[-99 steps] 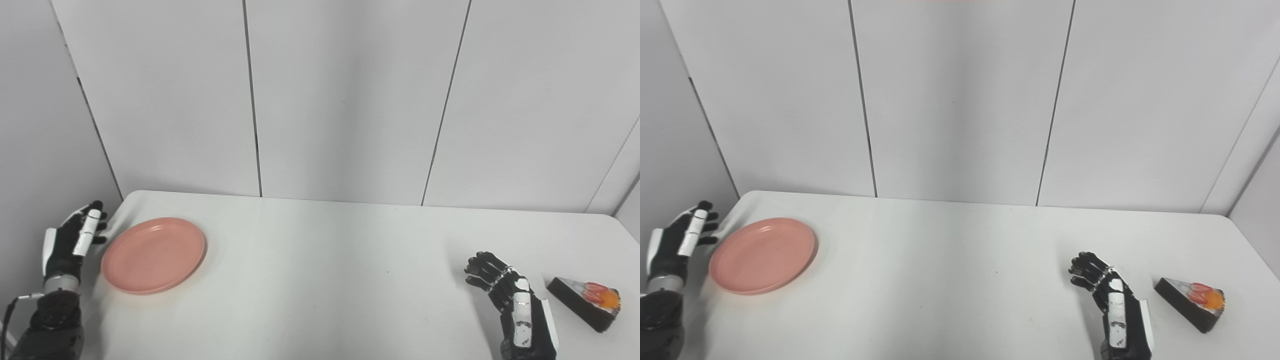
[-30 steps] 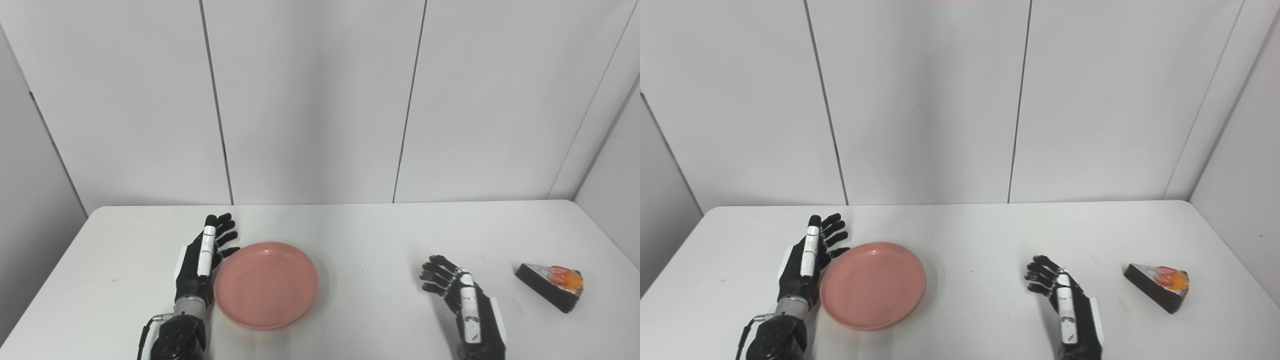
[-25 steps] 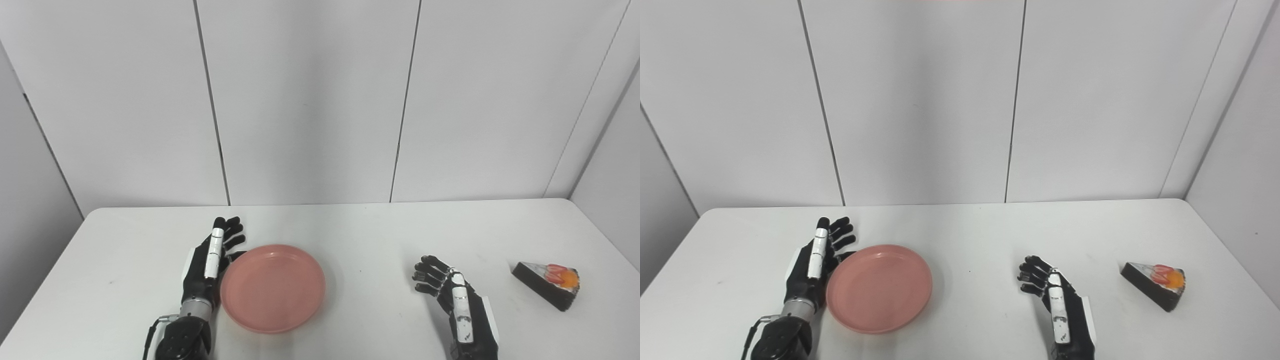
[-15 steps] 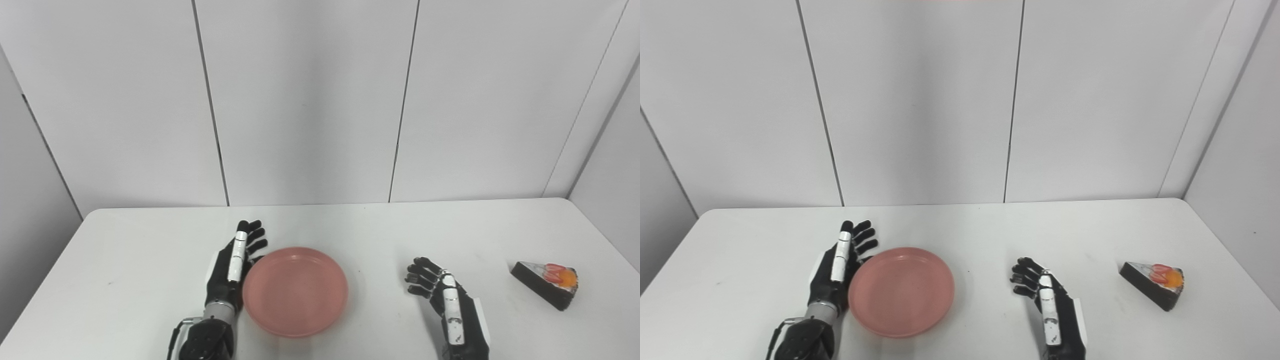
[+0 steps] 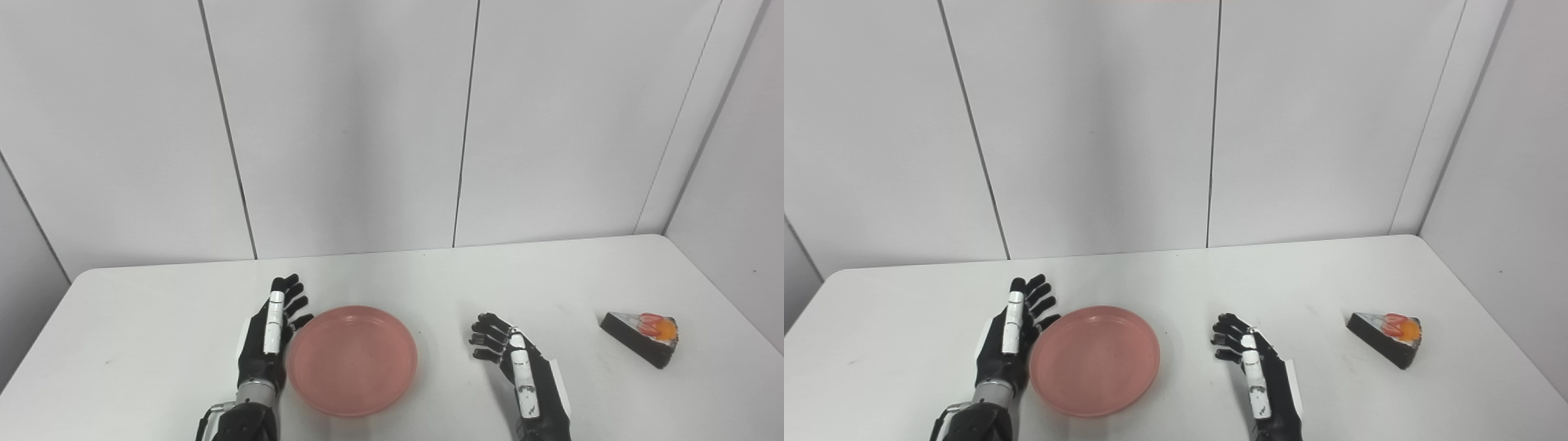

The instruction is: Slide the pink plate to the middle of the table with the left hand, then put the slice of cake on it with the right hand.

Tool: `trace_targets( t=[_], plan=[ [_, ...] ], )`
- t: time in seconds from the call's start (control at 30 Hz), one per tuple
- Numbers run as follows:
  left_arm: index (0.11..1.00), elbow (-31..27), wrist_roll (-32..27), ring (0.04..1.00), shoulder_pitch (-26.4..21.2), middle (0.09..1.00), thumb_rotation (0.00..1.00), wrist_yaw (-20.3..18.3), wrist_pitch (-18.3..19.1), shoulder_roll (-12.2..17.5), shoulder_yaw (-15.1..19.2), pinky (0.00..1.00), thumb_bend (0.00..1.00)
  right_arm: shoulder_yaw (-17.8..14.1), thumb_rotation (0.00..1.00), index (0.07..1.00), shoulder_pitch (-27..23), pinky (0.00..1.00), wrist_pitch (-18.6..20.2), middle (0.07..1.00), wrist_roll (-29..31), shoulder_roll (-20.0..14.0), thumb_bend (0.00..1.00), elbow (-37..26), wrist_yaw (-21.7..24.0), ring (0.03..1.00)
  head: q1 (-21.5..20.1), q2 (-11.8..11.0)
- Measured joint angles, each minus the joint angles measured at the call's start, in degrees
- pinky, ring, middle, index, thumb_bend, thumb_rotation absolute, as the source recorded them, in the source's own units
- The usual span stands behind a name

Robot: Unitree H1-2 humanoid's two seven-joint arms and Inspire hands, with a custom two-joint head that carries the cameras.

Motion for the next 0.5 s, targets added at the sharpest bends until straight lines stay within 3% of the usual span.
trace_targets(
  t=[0.1, 0.17, 0.37, 0.5],
  plan=[
    [0.811, 0.3, -0.4, 0.853, 0.3, 0.879, 0.95, -0.3, -0.4, 0.3, 0.0, 0.74, 0.77, -0.7, 0.91, 0.758, 0.7, 0.56, 1.9, 0.721, -4.8, -2.6, 0.66, -2.9, -0.4, 0.648, -0.2, 0.1],
    [0.809, 0.5, -0.5, 0.852, 0.3, 0.876, 0.95, -0.4, -0.8, 0.3, 0.0, 0.75, 0.77, -0.9, 0.92, 0.762, 0.3, 0.54, 2.4, 0.714, -9.9, -6.4, 0.68, -6.5, -0.4, 0.628, -0.6, -0.1],
    [0.797, 1.4, -1.8, 0.866, 0.2, 0.880, 0.93, -1.4, -1.4, 0.3, 0.7, 0.78, 0.79, -1.7, 0.86, 0.698, -3.0, 0.52, 3.0, 0.682, -24.1, -16.8, 0.67, -11.9, -0.2, 0.615, -0.7, -0.5],
    [0.795, 1.5, -2.2, 0.864, 0.2, 0.874, 0.92, -1.9, -1.4, 0.3, 0.9, 0.78, 0.79, -3.1, 0.81, 0.707, -4.8, 0.55, 3.5, 0.707, -29.9, -21.3, 0.67, -12.1, -0.1, 0.649, -0.4, -0.7]
  ],
)
